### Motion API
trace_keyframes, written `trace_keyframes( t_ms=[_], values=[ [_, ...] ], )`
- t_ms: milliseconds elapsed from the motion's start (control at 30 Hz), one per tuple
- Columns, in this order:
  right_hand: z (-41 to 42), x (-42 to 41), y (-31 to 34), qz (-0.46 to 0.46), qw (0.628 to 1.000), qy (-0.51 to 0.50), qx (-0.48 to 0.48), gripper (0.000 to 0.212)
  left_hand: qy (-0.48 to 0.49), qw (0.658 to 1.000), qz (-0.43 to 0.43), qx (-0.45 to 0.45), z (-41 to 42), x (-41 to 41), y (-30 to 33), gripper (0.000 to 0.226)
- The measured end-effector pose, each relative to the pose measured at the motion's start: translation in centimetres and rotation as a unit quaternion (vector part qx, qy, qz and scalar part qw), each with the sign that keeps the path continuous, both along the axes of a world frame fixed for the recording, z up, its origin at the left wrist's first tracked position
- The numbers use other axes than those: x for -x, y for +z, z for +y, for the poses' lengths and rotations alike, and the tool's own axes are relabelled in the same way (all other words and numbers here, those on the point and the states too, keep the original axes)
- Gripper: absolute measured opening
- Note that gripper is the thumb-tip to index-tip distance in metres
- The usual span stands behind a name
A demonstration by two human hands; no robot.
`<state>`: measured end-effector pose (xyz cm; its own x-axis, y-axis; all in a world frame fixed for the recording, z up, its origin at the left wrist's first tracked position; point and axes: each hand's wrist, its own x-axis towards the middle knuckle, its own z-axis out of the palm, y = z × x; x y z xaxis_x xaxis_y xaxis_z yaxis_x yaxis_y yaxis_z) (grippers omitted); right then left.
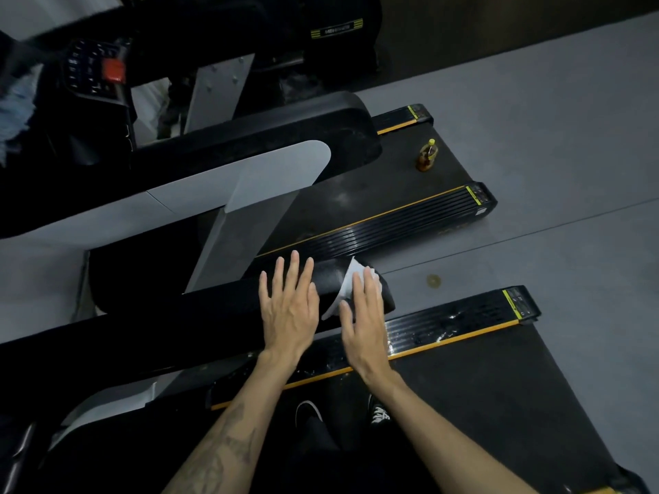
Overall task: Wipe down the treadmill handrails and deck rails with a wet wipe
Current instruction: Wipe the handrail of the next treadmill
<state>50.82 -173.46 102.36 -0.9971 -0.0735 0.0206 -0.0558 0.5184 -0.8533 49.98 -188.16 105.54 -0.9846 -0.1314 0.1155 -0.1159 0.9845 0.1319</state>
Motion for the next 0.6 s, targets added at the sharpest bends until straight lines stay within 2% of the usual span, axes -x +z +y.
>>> trace_keyframes(
  t_ms=[200,267,367,433,600],
  values=[
    [0.0,2.3,0.8,0.088,0.988,0.076,-0.099,0.053,-0.005,1.0,-0.001,-0.004,-0.1,-0.1,-0.2,0.055],
    [0.2,2.5,0.5,0.078,0.992,0.054,-0.084,0.052,-0.003,1.0,-0.003,-0.004,0.0,-0.2,-0.2,0.055],
    [-0.5,0.9,-0.3,0.014,1.0,-0.023,0.015,0.056,0.0,1.0,0.006,-0.011,0.2,-0.2,-0.1,0.054],
    [-1.3,-0.3,-0.4,0.001,0.998,-0.041,0.043,0.06,0.001,1.0,0.009,-0.014,0.3,-0.3,0.0,0.055],
    [-1.3,1.6,0.0,0.05,0.998,-0.001,-0.035,0.058,-0.01,1.0,0.005,-0.01,0.2,-0.5,0.2,0.056]
  ],
)
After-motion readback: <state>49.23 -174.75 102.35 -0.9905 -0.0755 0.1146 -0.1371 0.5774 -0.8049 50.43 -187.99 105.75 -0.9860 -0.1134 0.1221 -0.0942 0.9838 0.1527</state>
